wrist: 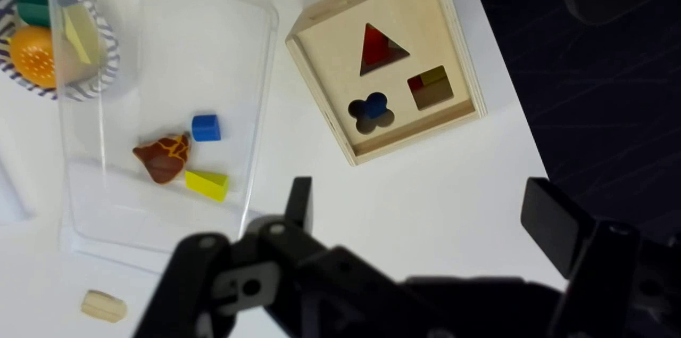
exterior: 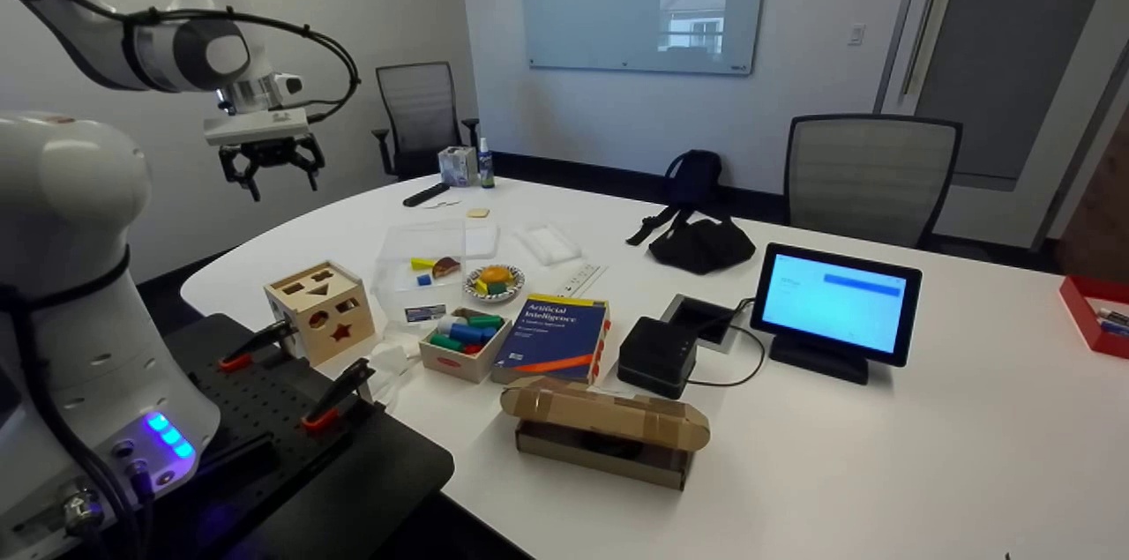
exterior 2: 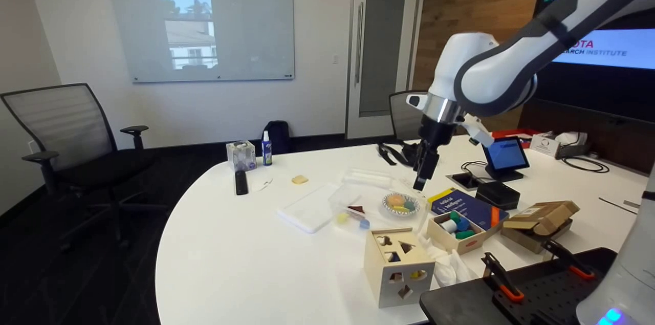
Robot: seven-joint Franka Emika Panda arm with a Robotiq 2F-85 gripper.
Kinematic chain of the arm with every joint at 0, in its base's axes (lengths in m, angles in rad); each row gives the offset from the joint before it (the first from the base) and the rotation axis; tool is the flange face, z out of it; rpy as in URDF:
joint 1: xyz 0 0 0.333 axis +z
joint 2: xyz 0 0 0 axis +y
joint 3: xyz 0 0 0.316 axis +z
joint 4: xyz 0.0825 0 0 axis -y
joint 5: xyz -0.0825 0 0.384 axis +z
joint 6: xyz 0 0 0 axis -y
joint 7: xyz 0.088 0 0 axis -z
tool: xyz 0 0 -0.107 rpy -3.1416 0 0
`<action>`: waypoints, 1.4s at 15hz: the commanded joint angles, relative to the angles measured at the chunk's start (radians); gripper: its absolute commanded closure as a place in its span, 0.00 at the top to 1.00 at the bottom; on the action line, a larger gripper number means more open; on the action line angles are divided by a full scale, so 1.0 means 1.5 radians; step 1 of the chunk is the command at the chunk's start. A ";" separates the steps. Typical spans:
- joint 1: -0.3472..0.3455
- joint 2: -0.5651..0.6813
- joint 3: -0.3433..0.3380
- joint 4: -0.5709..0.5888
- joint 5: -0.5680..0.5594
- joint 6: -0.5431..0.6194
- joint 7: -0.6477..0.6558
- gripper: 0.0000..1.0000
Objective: Slide the lid of the shape sorter to the right
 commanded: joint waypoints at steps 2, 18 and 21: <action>0.011 0.177 0.036 0.000 0.065 0.146 -0.065 1.00; -0.207 0.429 0.310 0.014 0.203 0.360 -0.147 1.00; -0.284 0.455 0.337 0.033 0.084 0.349 -0.046 1.00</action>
